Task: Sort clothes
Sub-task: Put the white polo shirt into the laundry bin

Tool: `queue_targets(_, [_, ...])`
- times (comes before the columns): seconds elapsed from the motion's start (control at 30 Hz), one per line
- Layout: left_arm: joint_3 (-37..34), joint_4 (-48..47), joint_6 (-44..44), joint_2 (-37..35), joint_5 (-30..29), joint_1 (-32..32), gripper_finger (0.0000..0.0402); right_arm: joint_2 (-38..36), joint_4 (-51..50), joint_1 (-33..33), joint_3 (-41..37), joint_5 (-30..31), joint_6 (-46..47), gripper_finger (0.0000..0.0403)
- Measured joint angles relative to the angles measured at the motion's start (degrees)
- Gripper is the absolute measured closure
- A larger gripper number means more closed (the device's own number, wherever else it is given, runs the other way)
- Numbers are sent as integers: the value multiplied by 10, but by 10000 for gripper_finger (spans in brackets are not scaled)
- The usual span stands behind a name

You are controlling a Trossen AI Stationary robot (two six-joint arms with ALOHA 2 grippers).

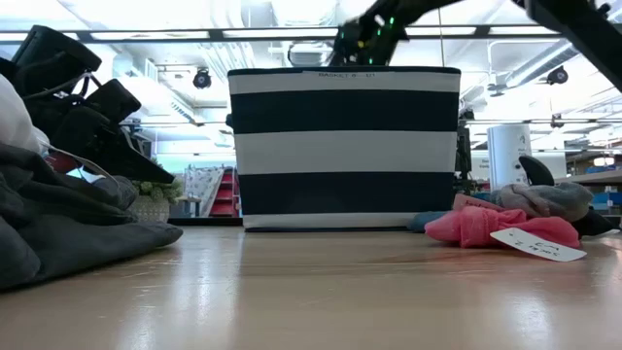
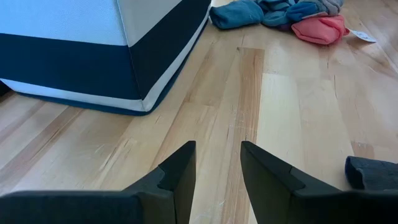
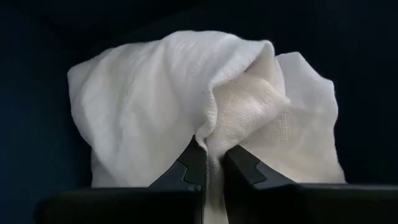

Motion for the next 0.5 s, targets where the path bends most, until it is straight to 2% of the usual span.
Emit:
queue_targets(0.3, [0,-2,0,0,0,0,287,69,-30,1,0,-4,-31,394])
queue_targets(0.5, [0,-9,0,0,0,0,287,95,-29,1,-1,39,-31,386])
